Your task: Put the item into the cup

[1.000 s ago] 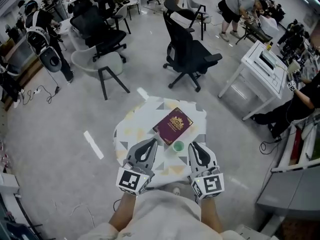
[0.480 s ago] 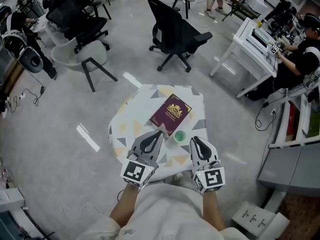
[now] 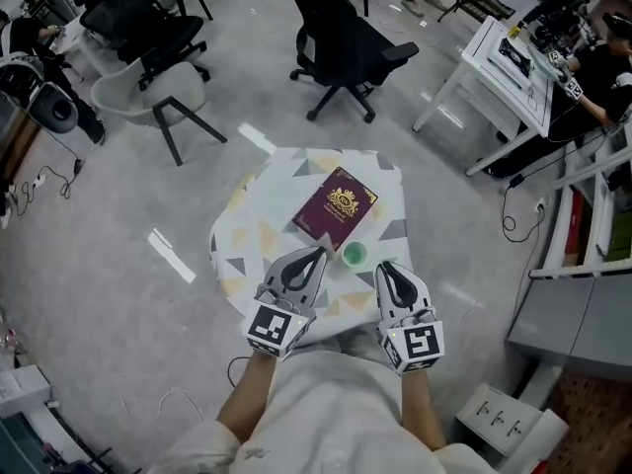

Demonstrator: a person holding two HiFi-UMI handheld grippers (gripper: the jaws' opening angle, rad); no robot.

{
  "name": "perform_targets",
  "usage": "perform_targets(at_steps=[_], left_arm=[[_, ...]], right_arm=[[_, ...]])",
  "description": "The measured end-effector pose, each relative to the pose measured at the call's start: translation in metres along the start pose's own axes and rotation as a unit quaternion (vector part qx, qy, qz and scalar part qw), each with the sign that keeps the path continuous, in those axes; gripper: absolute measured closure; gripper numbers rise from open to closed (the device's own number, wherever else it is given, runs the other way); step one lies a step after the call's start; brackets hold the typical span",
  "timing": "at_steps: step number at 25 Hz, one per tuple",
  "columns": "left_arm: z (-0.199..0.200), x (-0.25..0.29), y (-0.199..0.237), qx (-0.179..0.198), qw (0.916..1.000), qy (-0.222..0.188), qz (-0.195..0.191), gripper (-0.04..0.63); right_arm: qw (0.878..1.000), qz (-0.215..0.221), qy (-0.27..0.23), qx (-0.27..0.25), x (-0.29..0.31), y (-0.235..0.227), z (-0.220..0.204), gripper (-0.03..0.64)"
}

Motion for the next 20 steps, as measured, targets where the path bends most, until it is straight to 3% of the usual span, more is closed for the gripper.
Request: perform_targets(at_steps=[6,13,20], left_arm=[[-0.018,0.003,-0.004,-0.012,0.9997,0.013,0.018,0.586],[-0.025,0.008,-0.012,-0.003,0.9976,0.036,0.058,0.586],[-0.041,0.027,-0.024,0.001,0.9955,0.060,0.073,0.584]], right_arm=[[0.999,0.031,0.009,0.012,0.007,-0.002,-0.020,0.580],[0.997,0.071,0.005,0.016,0.014,-0.015,-0.027,0.580],[0.994,0.101,0.021,0.026,0.020,-0.032,-0.049,0.581]])
Point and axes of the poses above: the fingertips, and each gripper's own axes: x forward along the fingers, y to its left, z out of its top, the point moved 2 cm from there along -x, backward along the fingers, and after that the axes turned 2 degrees about -x, right-handed, at the moved point
